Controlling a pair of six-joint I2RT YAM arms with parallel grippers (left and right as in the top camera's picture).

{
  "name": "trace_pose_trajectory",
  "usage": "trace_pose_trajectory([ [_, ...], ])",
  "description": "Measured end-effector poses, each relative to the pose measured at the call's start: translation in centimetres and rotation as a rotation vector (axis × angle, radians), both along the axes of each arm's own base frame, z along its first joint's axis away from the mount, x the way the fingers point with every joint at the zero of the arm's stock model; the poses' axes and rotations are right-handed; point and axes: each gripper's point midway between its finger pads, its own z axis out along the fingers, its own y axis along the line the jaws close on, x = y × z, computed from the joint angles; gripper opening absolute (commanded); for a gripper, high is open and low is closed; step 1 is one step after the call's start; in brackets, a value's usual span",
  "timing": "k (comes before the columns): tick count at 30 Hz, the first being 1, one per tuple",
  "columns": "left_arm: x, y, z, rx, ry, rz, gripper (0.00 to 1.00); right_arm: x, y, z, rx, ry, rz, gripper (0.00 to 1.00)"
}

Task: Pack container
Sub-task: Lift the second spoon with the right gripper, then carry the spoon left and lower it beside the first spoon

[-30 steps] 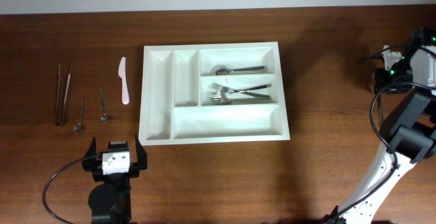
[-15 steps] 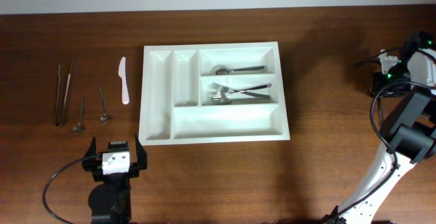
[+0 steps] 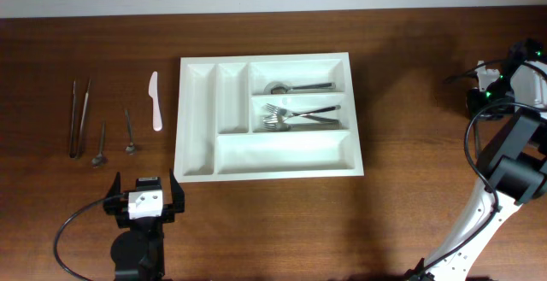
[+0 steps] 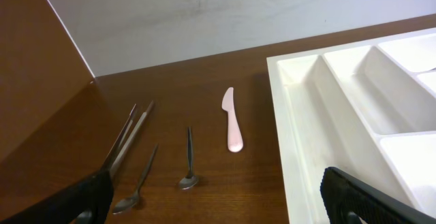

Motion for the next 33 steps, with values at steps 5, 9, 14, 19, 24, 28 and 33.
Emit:
trace_pose_trajectory([
  [5, 0.0, 0.0, 0.0, 0.000, 0.000, 0.000, 0.99, 0.0, 0.0, 0.0, -0.001, -0.002, -0.002, 0.04],
  [9, 0.0, 0.0, 0.0, 0.000, 0.000, 0.000, 0.99, 0.0, 0.0, 0.0, 0.000, -0.001, -0.003, 0.04],
  [14, 0.0, 0.0, 0.0, 0.000, 0.000, 0.000, 0.99, -0.4, 0.5, 0.2, 0.012, 0.022, 0.004, 0.04],
  [19, 0.0, 0.0, 0.0, 0.000, 0.000, 0.000, 0.99, 1.2, 1.4, 2.1, -0.005, -0.003, 0.049, 0.04],
  [24, 0.0, 0.0, 0.0, 0.000, 0.000, 0.000, 0.99, 5.2, 3.5, 6.1, -0.060, -0.094, 0.136, 0.04],
  [28, 0.0, 0.0, 0.0, 0.000, 0.000, 0.000, 0.99, 7.8, 6.7, 9.0, -0.087, -0.151, 0.234, 0.04],
  [33, 0.0, 0.0, 0.0, 0.000, 0.000, 0.000, 0.99, 10.9, 14.0, 12.2, -0.120, -0.214, 0.486, 0.04],
])
